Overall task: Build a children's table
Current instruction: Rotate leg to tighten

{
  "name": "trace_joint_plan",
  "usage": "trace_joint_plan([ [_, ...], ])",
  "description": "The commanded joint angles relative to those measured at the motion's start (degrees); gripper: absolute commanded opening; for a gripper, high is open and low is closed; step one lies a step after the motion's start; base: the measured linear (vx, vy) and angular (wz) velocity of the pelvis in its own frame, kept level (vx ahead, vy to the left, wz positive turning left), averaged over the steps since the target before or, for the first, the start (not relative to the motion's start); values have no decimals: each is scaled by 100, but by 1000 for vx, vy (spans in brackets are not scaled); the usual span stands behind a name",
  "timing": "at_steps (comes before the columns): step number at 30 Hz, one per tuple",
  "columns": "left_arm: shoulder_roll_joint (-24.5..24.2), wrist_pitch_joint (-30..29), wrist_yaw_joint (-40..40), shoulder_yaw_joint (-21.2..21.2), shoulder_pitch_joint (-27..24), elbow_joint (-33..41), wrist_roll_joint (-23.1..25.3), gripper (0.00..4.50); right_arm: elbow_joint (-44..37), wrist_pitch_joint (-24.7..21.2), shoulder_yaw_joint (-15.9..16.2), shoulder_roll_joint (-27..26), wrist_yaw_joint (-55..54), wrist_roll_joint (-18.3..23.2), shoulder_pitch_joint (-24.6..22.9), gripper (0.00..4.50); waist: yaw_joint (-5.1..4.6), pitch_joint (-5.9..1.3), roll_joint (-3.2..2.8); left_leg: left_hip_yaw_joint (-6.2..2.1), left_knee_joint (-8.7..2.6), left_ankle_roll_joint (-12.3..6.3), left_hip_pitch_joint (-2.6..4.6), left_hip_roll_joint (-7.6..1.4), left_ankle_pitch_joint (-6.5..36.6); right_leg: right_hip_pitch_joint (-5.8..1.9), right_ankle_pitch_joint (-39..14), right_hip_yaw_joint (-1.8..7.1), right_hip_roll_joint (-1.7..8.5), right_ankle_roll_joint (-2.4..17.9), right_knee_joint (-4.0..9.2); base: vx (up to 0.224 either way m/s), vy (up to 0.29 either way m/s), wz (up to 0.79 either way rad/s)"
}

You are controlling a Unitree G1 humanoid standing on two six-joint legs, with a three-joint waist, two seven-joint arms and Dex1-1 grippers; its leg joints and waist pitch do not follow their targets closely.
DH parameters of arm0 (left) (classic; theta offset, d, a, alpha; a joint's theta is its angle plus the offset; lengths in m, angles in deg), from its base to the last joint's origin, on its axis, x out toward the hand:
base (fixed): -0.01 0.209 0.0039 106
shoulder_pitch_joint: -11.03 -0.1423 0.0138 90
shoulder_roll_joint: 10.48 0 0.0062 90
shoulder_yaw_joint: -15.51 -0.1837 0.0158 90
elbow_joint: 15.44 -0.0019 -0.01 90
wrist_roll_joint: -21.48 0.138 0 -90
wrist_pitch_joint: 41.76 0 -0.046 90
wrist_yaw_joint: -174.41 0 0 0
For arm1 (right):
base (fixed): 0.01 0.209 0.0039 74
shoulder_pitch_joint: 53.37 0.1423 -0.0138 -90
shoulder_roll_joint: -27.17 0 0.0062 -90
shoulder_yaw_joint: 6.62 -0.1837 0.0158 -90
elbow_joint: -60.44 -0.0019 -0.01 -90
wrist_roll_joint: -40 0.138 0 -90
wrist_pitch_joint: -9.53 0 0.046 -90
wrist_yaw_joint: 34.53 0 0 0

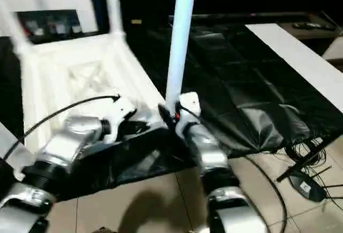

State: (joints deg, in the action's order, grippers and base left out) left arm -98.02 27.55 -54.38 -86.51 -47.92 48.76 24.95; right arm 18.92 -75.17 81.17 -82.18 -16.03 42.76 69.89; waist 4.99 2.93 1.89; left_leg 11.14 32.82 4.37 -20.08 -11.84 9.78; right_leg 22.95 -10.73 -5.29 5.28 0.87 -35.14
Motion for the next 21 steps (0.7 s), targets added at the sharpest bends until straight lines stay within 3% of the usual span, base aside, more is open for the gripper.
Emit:
trace_joint_plan([
  [1,386,30,143,-228,2,216,-105,0,106,1,581,-456,258,-298,49,254,15,-333,-88,-124,-439,138,36,-162,1847,-219,-1704,322,350,910,506,0,0,0],
  [3,351,31,114,-246,-38,269,-96,0,98,75,533,-452,344,-216,41,308,19,-347,-83,-105,-429,46,15,-159,1654,-249,-1347,328,349,988,474,0,0,0],
  [7,223,105,22,-218,-151,397,-151,0,9,278,499,-212,273,-255,0,349,23,-357,-85,-90,-412,-27,6,-155,1383,-264,-1032,328,339,1068,441,0,0,0],
  [10,126,224,-85,-218,-211,424,-147,0,-251,356,538,67,508,-289,-137,359,32,-361,-77,-79,-401,-98,15,-160,1277,-277,-853,321,328,1108,424,0,0,0],
  [14,-83,419,-278,-234,-279,391,-106,0,-1057,336,551,747,1395,-123,-543,359,65,-353,-16,-64,-384,-256,2,-159,1177,-295,-748,332,315,1072,417,0,0,0],
  [17,-233,581,-403,-215,-270,282,-91,0,-1931,-232,207,1341,2306,611,-909,359,78,-335,3,-62,-377,-344,-9,-143,1236,-309,-994,329,315,974,455,0,0,0],
  [18,-278,648,-448,-216,-257,222,-88,0,-2241,-432,101,1584,2643,897,-1036,359,125,-338,-8,-62,-370,-373,27,-165,1242,-290,-1094,340,326,924,465,0,0,0],
  [21,-359,871,-630,-272,-240,100,-93,0,-2679,-705,-78,2039,3113,1260,-1234,359,153,-335,-28,-65,-372,-352,2,-156,1269,-292,-1216,330,316,892,480,0,0,0],
])
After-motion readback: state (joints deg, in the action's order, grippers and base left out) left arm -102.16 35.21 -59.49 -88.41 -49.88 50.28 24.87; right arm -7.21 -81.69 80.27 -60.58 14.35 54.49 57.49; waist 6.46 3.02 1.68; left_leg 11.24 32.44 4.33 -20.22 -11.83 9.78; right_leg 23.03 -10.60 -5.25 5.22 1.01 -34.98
